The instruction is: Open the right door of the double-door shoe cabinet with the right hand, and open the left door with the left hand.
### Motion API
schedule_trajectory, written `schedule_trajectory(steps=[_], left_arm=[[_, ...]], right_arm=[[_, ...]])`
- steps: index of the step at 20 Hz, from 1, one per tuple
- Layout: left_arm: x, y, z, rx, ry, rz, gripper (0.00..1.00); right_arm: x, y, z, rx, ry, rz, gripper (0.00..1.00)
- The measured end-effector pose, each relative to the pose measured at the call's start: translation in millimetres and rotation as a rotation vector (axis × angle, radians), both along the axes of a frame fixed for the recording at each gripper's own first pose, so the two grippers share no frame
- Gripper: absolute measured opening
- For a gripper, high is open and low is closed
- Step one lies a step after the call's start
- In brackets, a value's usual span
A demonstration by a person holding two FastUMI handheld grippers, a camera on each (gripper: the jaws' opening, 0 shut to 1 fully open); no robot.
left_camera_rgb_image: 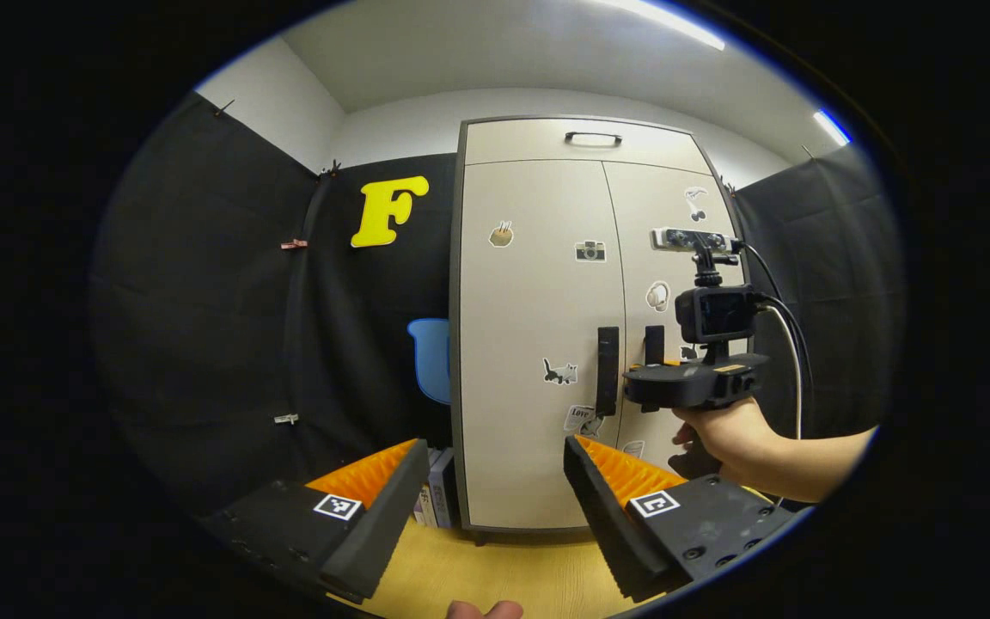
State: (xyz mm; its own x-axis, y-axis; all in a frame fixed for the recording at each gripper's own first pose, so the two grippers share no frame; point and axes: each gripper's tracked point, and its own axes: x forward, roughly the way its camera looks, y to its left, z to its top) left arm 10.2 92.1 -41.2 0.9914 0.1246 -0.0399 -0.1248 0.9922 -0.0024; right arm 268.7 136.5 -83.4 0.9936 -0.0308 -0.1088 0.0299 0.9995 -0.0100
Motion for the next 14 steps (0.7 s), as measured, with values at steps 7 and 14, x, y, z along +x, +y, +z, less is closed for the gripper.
schedule_trajectory(steps=[7,14], left_arm=[[-18.3,-6.9,5.1,0.005,-0.004,0.008,0.98],[-36.2,-19.7,7.8,0.030,0.002,0.010,0.98]], right_arm=[[-10.1,-1.0,1.0,0.040,0.020,0.034,0.30],[-27.8,-7.7,6.2,0.105,0.022,0.114,0.29]])
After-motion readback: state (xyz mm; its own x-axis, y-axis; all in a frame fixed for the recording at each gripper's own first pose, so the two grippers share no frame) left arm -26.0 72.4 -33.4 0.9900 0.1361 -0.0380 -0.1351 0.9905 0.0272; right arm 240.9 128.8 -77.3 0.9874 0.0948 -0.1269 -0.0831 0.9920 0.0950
